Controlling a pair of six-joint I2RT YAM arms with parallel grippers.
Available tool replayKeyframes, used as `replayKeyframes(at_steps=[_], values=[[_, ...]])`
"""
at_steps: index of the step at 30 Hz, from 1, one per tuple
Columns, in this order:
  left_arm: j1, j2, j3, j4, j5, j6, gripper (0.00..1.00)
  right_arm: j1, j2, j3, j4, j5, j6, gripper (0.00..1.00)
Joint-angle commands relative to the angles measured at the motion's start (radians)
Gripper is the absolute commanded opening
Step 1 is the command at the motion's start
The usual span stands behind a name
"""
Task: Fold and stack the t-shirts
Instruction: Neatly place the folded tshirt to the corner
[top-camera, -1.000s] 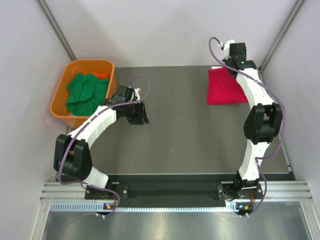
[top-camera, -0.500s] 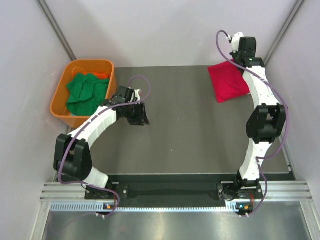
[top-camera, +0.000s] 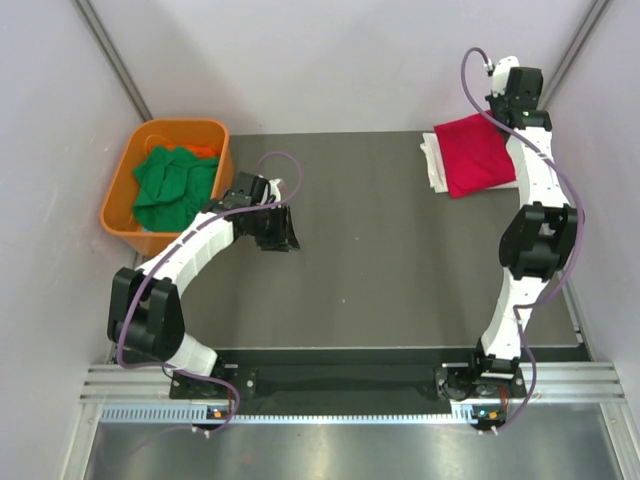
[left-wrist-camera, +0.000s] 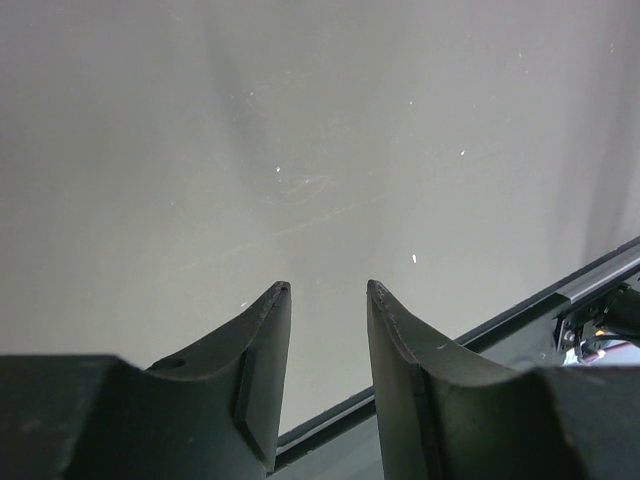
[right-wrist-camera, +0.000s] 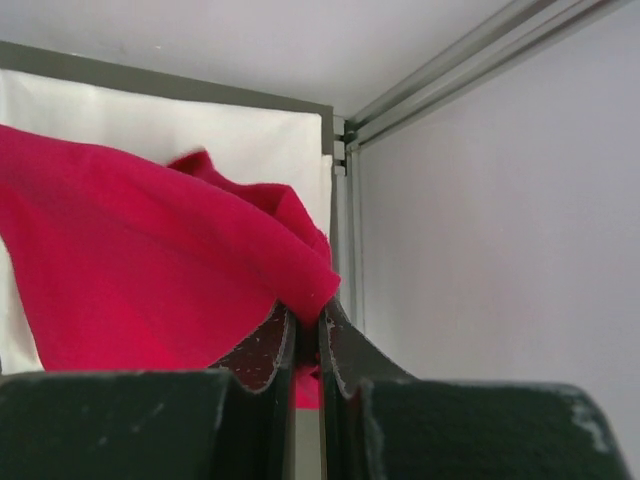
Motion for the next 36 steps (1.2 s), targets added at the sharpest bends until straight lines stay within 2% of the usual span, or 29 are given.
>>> replayKeyframes(at_steps=[1,7,10,14,17,23,25,28,36], values=[[-0.001,0.007,-0.002,0.05,0.02,0.02,0.41,-0.017,0.042,0.091,0.058,-0.051,0.043,0.0],[-0.001,0.021,-0.002,0.05,0.017,0.02,0.41,-0.088,0.129,0.134,0.064,-0.103,0.125,0.0],[-0.001,0.032,-0.001,0.048,0.012,0.02,0.41,-0.093,0.135,0.128,0.05,-0.134,0.116,0.0],[-0.001,0.042,0.012,0.042,0.017,0.023,0.41,-0.048,0.076,0.079,0.038,-0.109,0.078,0.0],[0.001,0.045,0.016,0.039,0.02,0.022,0.41,0.005,-0.033,0.014,0.024,-0.046,0.035,0.0],[0.004,0.036,0.007,0.057,0.054,0.017,0.41,0.076,-0.18,-0.105,-0.017,0.017,0.069,0.0],[0.005,0.038,-0.001,0.061,0.072,0.012,0.41,0.14,-0.2,-0.134,-0.034,0.038,0.084,0.0],[0.007,0.029,-0.004,0.065,0.083,0.011,0.4,0.17,-0.222,-0.153,-0.047,0.04,0.11,0.0],[0.007,0.001,-0.018,0.068,0.071,0.009,0.4,0.194,-0.224,-0.118,-0.112,0.009,0.188,0.0]])
